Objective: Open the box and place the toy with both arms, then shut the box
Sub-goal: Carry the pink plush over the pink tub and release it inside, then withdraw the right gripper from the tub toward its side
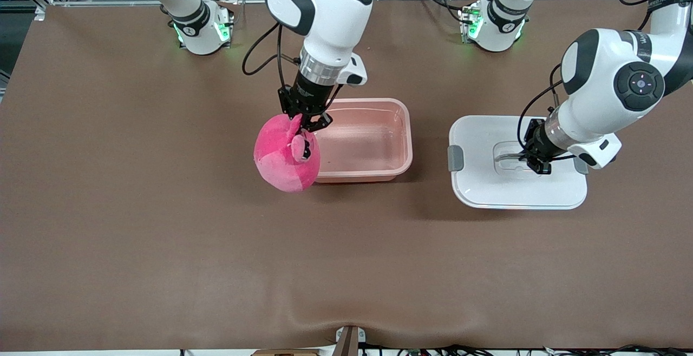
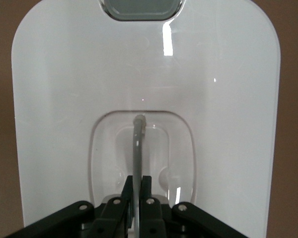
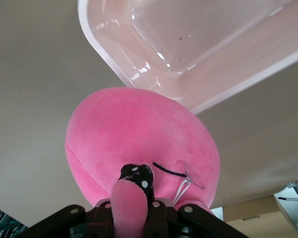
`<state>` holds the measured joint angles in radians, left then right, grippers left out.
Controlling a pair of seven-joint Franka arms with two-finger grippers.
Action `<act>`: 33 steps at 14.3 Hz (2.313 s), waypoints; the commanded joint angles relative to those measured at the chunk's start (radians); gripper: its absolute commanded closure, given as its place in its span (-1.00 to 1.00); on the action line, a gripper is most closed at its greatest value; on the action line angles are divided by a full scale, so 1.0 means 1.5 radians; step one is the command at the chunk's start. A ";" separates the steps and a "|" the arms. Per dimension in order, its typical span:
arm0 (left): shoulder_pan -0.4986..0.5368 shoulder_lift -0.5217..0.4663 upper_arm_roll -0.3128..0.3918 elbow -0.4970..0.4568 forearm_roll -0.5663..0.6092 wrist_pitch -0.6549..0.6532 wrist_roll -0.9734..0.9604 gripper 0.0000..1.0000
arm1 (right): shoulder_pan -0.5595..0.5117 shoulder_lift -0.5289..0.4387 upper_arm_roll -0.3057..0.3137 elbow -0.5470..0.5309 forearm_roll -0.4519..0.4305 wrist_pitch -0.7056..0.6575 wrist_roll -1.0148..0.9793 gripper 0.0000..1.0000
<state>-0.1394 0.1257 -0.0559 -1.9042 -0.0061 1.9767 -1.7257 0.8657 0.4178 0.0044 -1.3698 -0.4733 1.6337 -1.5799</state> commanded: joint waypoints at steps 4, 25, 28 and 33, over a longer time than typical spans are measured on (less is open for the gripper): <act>0.004 -0.031 -0.006 -0.029 0.000 0.011 0.013 1.00 | 0.068 -0.001 -0.007 -0.009 -0.026 -0.048 0.089 1.00; 0.008 -0.031 -0.005 -0.036 -0.002 0.016 0.039 1.00 | 0.119 0.008 -0.011 -0.041 -0.048 -0.084 0.258 -1.00; 0.008 -0.030 -0.005 -0.036 -0.002 0.018 0.039 1.00 | 0.118 0.005 -0.011 -0.039 -0.048 -0.083 0.257 -1.00; 0.008 -0.031 -0.005 -0.036 -0.002 0.019 0.039 1.00 | 0.115 0.004 -0.011 -0.021 -0.048 -0.082 0.246 -1.00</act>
<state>-0.1364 0.1110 -0.0585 -1.9357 -0.0061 1.9940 -1.6884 1.0466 0.4305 -0.0182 -1.4085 -0.5274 1.5191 -1.2046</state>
